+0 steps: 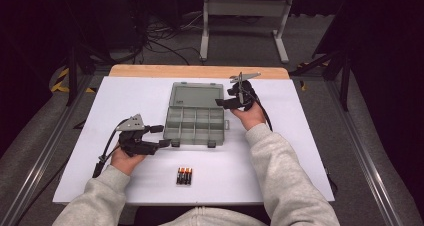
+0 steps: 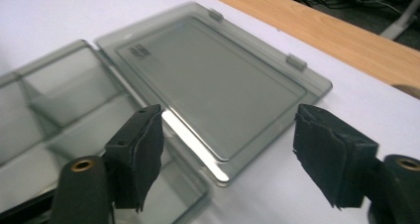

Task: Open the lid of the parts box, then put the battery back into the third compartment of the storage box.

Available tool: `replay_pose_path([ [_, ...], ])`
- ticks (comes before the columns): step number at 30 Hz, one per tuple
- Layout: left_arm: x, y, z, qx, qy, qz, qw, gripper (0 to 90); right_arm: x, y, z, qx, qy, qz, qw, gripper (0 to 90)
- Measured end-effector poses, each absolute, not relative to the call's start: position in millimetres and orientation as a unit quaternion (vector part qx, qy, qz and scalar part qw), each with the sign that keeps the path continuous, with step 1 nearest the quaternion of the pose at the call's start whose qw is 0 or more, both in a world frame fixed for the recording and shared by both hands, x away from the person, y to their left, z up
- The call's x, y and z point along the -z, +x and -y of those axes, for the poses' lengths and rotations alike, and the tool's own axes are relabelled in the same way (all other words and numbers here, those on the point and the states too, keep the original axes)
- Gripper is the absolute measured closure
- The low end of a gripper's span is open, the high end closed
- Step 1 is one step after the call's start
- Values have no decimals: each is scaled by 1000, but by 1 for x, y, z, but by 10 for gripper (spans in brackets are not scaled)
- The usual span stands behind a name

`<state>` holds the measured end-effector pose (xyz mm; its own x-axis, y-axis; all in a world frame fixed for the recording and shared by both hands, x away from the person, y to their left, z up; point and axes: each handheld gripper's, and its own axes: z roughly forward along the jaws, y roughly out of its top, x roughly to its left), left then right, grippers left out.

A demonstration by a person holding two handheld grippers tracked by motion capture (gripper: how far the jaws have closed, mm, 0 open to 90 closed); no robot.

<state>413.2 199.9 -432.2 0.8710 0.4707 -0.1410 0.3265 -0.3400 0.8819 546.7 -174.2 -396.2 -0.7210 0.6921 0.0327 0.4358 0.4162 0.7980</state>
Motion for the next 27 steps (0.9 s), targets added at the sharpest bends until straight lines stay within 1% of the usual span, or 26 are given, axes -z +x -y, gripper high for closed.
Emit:
replay_pose_path([
  [3,428,410,-206,-75,813,-245,523,231,385,536,171,-430,324,-828,155,249],
  [8,423,404,-214,-85,803,-256,531,154,371,517,166,-449,296,-829,153,215],
  [10,423,402,-218,-87,800,-258,534,138,367,512,164,-449,285,-833,153,199],
  [14,424,393,-227,-88,802,-256,533,126,360,499,162,-466,269,-831,140,198],
  [17,424,389,-232,-91,797,-256,540,99,357,489,161,-473,254,-832,137,189],
  [21,423,385,-235,-96,795,-254,542,74,354,481,157,-478,237,-836,131,168],
  [22,423,385,-235,-96,795,-254,542,70,354,481,157,-478,237,-836,131,168],
  [23,424,385,-236,-95,793,-256,544,67,352,477,153,-475,228,-842,117,169],
  [27,425,385,-238,-98,791,-257,547,52,350,470,147,-467,210,-851,115,170],
])
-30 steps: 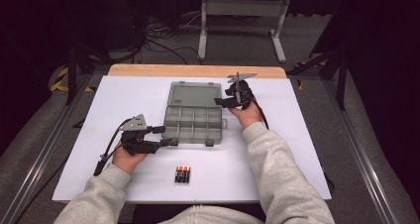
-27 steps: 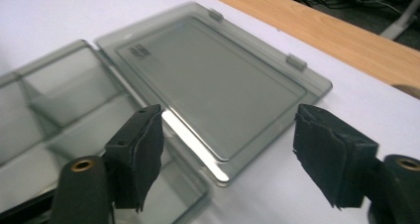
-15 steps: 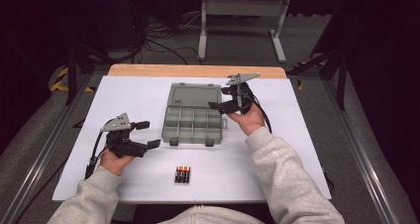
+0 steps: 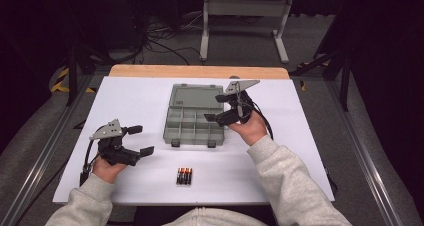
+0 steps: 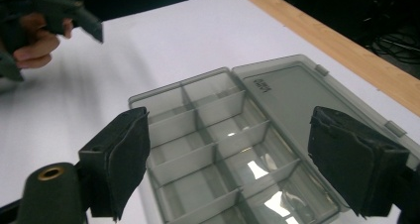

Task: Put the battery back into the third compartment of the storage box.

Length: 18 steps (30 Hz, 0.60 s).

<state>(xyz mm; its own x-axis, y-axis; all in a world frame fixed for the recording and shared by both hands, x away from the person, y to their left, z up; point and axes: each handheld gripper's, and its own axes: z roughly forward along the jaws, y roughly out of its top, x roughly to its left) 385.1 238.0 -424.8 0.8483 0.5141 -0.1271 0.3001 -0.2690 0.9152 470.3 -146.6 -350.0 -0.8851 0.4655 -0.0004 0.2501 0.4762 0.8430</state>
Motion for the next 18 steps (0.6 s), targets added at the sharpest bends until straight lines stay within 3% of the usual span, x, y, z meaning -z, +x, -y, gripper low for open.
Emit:
replay_pose_path([
  [13,428,374,-250,-124,766,-279,566,12,344,447,121,-403,150,-895,116,84],
  [18,430,372,-253,-134,758,-289,570,6,348,442,113,-375,138,-912,94,78],
])
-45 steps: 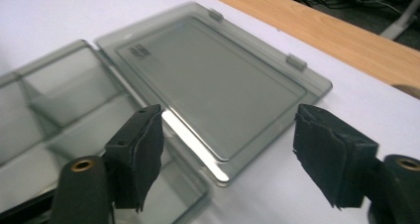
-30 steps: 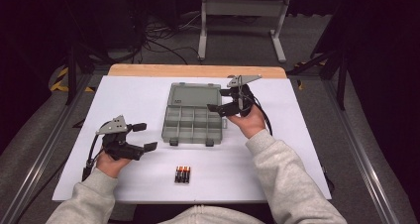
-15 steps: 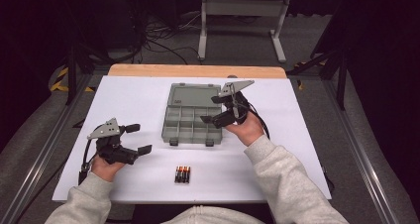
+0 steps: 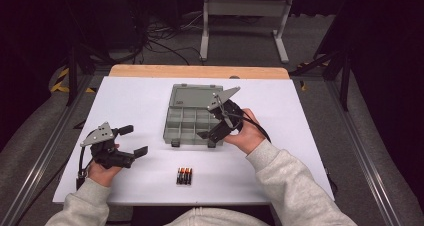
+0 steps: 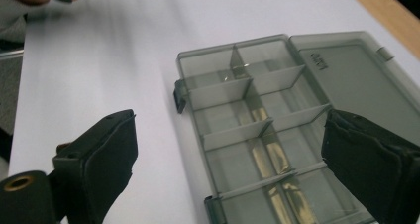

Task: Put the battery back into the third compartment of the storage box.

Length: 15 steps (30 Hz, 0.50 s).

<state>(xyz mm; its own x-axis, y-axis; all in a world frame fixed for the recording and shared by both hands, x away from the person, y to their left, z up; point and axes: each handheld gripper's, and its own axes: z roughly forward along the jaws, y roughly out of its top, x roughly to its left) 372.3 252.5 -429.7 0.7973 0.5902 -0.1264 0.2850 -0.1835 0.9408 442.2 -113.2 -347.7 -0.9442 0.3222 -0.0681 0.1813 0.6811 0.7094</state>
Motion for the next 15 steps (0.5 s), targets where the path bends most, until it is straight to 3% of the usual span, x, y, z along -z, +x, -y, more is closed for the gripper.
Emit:
replay_pose_path([
  [15,430,373,-255,-133,753,-291,574,10,359,430,98,-304,117,-944,56,56],
])
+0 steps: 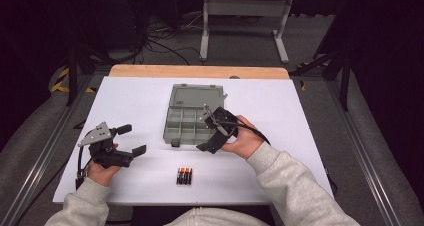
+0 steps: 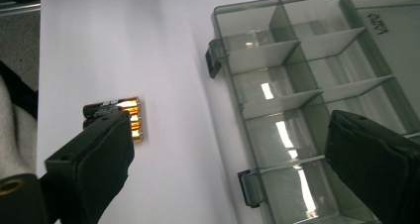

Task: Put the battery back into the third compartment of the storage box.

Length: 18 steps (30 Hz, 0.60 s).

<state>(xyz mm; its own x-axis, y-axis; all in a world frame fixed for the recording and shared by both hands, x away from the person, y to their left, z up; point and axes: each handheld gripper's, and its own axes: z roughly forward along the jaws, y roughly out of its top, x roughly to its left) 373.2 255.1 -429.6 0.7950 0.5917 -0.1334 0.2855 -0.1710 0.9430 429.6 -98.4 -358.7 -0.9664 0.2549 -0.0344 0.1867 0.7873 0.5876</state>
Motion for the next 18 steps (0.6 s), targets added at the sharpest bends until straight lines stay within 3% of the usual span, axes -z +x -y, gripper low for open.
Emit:
replay_pose_path([
  [18,429,373,-257,-142,746,-298,579,12,371,413,86,-274,96,-956,40,58],
])
